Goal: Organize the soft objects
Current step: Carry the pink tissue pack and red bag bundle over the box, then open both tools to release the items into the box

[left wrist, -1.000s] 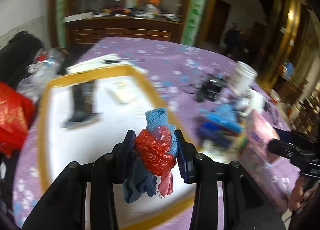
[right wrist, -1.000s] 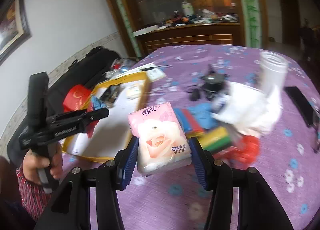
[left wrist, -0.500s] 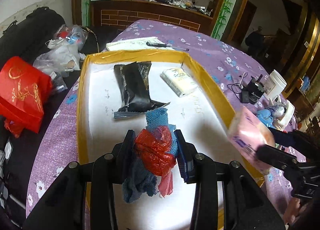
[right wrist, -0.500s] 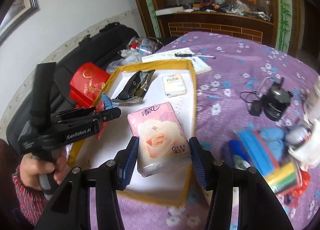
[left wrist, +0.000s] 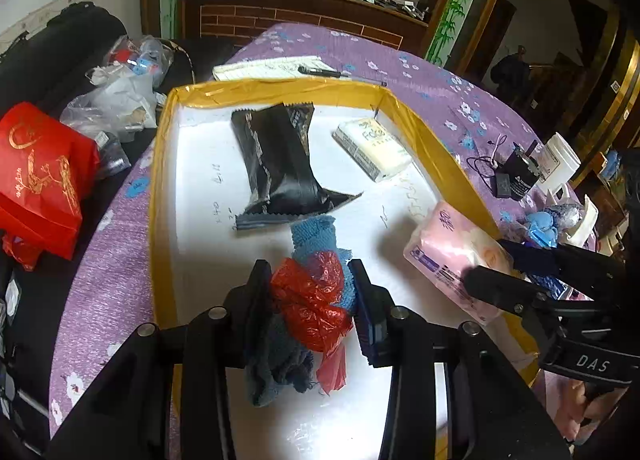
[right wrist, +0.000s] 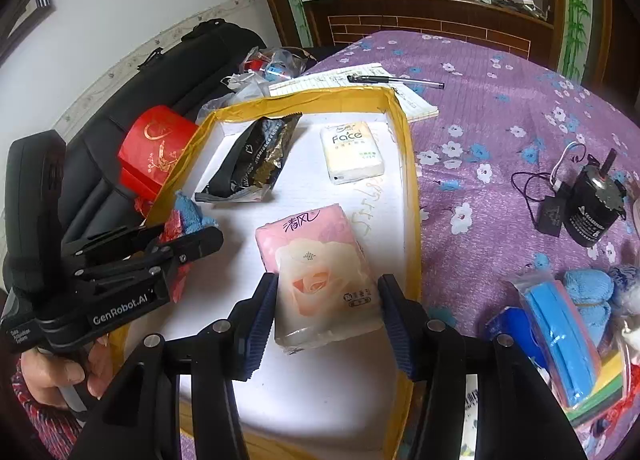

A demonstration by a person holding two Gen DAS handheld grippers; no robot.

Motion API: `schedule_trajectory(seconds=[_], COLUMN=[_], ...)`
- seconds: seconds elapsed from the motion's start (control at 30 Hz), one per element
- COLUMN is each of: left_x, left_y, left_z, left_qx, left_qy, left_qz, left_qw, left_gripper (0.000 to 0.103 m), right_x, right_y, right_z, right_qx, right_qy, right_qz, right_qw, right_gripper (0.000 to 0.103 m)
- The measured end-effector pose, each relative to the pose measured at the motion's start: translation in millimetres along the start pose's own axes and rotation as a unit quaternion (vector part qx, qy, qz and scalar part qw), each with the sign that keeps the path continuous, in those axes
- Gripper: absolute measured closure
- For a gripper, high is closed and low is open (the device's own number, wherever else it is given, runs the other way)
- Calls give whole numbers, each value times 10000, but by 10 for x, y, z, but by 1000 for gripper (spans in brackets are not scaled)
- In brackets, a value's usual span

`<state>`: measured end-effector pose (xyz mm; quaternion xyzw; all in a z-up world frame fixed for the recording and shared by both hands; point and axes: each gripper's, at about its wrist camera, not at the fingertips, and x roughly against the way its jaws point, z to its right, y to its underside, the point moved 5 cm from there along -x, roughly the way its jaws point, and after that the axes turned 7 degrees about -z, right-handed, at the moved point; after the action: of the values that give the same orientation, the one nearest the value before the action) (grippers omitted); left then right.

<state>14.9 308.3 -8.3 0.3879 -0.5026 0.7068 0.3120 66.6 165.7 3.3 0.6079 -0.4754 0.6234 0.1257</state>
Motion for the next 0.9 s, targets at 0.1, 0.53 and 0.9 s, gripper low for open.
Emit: schedule_trajectory(seconds=[0.1, 0.53, 0.9], left_x=[-1, 53, 236], left_y=[-2, 8, -1], left_z=[-12, -59, 9], left_qx=[13, 114, 127], left_qy=[18, 162, 221], left_qz=[-13, 90, 253], left_qw=[10000, 9998, 9994], left_gripper=[66, 53, 53], right_x=[-50, -187, 96], right_y=[-8, 0, 15], right_z=[-5, -43, -75], right_qx=[-17, -44, -45], right_qy=[17, -21, -239], right_qz=[-34, -98, 231], right_qw=[10000, 9999, 9994], right_gripper=[51, 47, 46])
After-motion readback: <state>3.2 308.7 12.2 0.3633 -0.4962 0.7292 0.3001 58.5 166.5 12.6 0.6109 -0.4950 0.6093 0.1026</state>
